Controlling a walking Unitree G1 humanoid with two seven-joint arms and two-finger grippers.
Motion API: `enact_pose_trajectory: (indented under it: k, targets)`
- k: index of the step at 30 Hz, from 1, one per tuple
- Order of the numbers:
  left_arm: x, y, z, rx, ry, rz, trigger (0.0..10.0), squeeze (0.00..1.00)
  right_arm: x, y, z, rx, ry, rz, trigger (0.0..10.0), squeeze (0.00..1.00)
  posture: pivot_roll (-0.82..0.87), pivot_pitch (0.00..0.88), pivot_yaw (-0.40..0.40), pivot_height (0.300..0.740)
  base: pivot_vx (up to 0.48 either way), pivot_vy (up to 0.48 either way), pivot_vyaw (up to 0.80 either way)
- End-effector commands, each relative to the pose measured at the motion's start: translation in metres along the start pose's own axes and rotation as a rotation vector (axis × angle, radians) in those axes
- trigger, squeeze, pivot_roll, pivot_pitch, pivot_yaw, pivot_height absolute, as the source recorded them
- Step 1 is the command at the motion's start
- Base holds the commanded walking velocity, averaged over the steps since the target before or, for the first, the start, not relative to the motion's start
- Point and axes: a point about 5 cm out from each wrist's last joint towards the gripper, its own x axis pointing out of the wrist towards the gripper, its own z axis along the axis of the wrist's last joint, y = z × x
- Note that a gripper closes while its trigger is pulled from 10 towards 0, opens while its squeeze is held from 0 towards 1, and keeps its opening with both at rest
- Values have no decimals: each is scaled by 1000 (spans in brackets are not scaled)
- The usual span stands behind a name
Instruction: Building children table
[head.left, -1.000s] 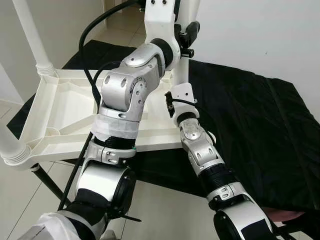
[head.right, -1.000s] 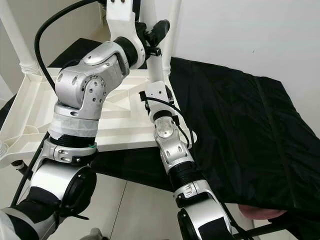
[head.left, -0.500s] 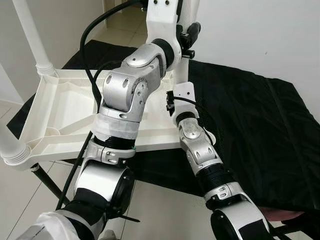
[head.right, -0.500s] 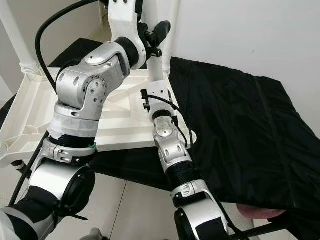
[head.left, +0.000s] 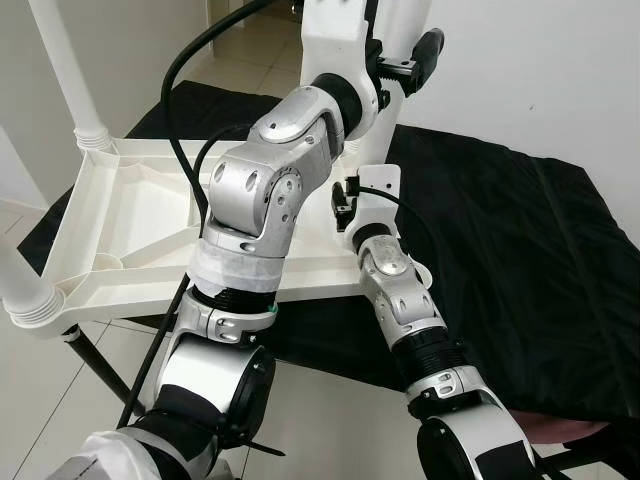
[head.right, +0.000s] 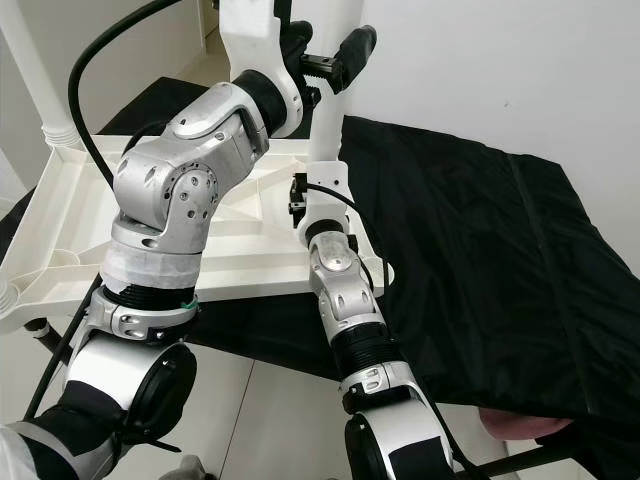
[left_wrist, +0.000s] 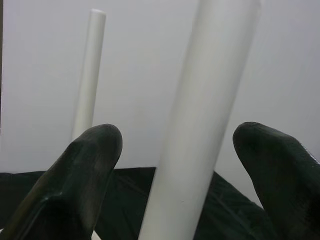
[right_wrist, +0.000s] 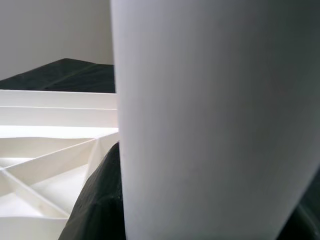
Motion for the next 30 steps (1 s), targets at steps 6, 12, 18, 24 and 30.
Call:
enact_pose_trajectory:
  k: [6, 12, 18, 24, 30]
  targets:
    - [-9, 18, -1, -80, -36, -9, 10000, 0, 4, -40, 10, -11, -57, -137, 10000, 0, -2, 0, -57, 740, 0, 0, 0]
    - [-13, 27, -16, -28, 6, 27, 10000, 0, 5, -53, 14, -2, -74, -184, 10000, 0, -7, 0, -49, 740, 0, 0, 0]
    - [-22, 44, -51, -1, 80, 101, 10000, 0, 4, -62, 21, 42, -116, -220, 10000, 0, 8, 0, -60, 740, 0, 0, 0]
    - [-31, 48, -68, 28, 117, 110, 10000, 0, 3, -59, 20, 50, -119, -206, 10000, 0, 17, 0, -65, 740, 0, 0, 0]
    - [-41, 45, -91, 71, 188, 80, 10000, 0, 3, -58, 18, 39, -119, -187, 10000, 0, 30, 0, -68, 740, 0, 0, 0]
